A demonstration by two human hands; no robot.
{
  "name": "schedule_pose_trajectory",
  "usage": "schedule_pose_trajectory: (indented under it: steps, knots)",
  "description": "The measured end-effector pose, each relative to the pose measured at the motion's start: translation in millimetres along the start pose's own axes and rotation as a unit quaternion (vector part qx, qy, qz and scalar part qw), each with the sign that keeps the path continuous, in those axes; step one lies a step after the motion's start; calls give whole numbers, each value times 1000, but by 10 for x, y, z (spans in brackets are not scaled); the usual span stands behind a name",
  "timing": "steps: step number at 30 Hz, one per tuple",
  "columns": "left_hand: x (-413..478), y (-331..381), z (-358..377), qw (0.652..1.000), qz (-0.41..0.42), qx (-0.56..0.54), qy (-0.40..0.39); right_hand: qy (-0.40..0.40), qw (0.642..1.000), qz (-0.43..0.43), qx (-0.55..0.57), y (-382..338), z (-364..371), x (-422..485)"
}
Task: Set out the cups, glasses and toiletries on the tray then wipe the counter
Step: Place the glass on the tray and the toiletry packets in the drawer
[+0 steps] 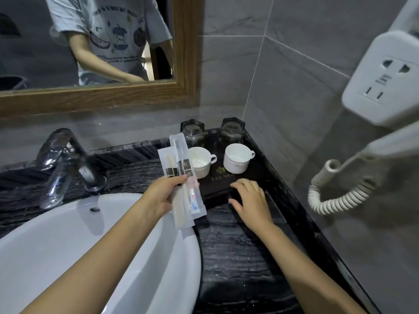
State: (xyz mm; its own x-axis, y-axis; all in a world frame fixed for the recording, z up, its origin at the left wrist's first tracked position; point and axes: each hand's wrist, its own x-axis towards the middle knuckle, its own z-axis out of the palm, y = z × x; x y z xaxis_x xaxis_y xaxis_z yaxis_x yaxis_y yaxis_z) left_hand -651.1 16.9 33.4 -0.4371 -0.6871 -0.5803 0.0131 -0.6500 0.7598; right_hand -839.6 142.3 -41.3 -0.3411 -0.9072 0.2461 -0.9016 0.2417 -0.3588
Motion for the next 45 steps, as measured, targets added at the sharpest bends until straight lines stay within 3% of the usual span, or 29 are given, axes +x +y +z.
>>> schedule_pose_trajectory:
  steps: [8,12,15,18,30,35,45]
  knots:
    - [-42,-87,-130,1000,5,-5,12,60,995,74,4,30,156,-138]
    - [-71,-112,-123,1000,0,-1,20,8,972,189,137,-4,236,-145]
    - [-86,-141,-104,1000,-5,-1,16,22,931,248,266,-89,265,-59]
    - [-90,-164,-109,1000,-5,-2,16,45,914,278,292,-144,278,-7]
    - [-152,-420,-38,998,-30,53,-21,20,926,272,259,-67,181,-184]
    - [-247,-541,57,995,-54,36,-80,19,926,272,260,29,87,-466]
    - [-323,-804,316,990,-92,47,-99,23,927,267,263,86,-24,-918]
